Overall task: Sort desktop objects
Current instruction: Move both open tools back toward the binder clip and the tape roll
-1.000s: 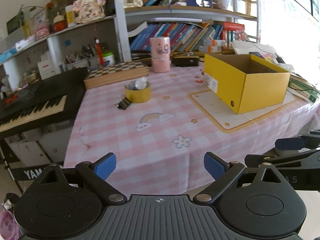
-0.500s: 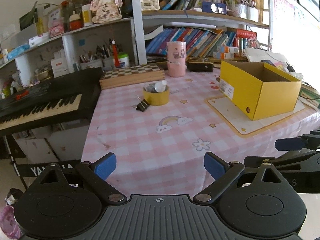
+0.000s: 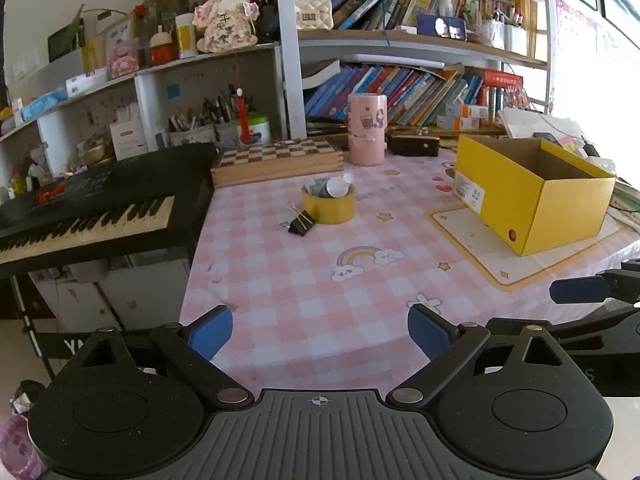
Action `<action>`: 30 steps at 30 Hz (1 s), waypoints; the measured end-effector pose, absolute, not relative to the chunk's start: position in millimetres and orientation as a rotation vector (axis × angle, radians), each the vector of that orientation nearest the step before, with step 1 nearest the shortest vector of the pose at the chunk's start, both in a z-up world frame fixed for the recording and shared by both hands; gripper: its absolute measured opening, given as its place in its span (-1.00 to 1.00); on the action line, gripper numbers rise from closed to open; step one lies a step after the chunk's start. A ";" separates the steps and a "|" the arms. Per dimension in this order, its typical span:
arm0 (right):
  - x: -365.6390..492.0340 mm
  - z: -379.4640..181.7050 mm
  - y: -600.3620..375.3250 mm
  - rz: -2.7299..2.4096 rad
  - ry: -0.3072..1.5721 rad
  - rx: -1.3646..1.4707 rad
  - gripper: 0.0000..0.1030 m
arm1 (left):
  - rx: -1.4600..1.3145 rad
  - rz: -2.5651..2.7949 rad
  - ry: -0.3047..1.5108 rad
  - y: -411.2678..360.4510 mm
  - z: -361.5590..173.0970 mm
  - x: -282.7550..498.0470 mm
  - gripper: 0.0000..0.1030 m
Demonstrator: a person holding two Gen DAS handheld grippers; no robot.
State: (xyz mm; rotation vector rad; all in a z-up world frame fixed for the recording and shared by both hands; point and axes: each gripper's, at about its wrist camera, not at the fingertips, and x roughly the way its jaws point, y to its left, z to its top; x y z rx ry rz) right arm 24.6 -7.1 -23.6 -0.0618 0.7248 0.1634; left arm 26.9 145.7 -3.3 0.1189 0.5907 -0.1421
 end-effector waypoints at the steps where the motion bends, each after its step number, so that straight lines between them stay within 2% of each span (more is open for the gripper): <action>1: 26.3 -23.8 -7.0 0.162 0.726 -0.063 0.32 | 0.118 -0.142 0.593 145.7 -3.7 28.5 0.87; 10: 51.8 -29.7 -12.0 0.177 0.743 -0.066 0.33 | 0.109 -0.125 0.616 139.6 -9.3 54.3 0.87; 21: 121.5 -29.8 -29.4 0.214 0.750 -0.064 0.36 | 0.088 -0.066 0.645 127.3 -11.6 110.0 0.88; 30: 172.6 -27.1 -42.8 0.251 0.746 -0.059 0.45 | 0.097 -0.011 0.665 115.0 -8.6 149.3 0.88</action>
